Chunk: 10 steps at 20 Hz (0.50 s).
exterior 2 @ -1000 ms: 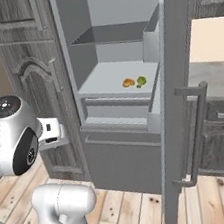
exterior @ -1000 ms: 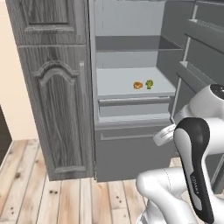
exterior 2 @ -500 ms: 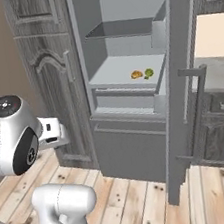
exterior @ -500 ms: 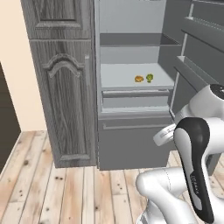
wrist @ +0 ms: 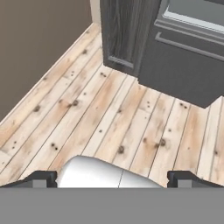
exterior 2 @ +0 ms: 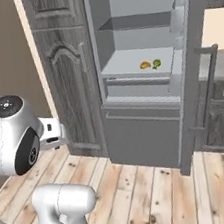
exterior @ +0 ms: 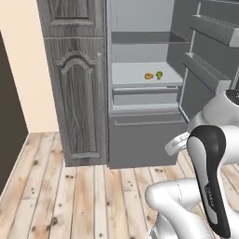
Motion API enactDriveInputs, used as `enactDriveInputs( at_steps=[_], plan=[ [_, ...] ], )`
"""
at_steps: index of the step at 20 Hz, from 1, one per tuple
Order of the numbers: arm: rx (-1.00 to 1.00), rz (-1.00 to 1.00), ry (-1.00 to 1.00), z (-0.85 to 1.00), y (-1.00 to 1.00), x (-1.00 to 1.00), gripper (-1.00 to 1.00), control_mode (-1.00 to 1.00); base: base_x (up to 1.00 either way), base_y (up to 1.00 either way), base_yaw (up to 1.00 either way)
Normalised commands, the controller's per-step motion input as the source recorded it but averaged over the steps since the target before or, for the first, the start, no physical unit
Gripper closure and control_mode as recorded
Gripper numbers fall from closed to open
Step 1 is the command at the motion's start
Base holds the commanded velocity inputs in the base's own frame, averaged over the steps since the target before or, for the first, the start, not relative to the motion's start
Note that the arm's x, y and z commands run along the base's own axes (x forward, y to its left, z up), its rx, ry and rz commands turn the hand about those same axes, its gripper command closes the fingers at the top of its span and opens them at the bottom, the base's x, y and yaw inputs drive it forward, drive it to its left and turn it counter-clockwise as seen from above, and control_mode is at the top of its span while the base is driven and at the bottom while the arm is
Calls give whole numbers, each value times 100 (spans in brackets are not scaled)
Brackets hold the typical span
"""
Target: Place the mayonnaise and ketchup from the counter to the top shelf of the fridge. If the existing items in the fridge are on the top shelf, move them to other shelves.
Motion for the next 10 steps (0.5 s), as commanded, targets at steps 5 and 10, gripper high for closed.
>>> enactDriveInputs(
  at_steps=[5,10],
  plan=[
    [0,0,0,0,0,0,-100,100,-67,50,-43],
    [0,0,0,0,0,0,-100,100,-41,12,-78]
  ],
)
